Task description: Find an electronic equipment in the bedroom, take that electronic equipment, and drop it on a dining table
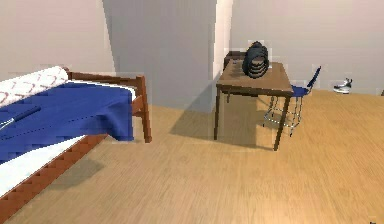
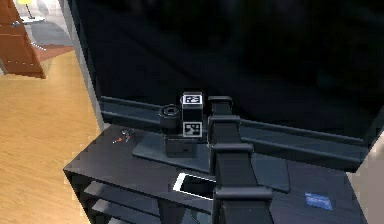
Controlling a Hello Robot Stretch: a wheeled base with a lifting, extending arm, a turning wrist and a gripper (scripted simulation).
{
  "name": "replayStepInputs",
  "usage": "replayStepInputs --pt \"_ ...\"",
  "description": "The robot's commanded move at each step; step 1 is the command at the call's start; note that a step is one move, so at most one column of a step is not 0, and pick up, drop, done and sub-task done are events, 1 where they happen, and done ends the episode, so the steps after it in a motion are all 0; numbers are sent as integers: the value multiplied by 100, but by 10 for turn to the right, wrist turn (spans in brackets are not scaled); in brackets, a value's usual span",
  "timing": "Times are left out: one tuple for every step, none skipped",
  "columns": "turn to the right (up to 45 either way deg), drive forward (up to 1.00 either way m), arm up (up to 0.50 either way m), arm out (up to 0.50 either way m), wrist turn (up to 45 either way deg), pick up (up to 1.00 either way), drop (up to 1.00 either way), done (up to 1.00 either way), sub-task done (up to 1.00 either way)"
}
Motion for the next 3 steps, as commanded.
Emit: replayStepInputs --pt "0 0 0 0 390 0 0 0 0" --pt "0 0 -30 0 0 0 0 0 0" --pt "0 0 0 0 0 100 0 0 0"
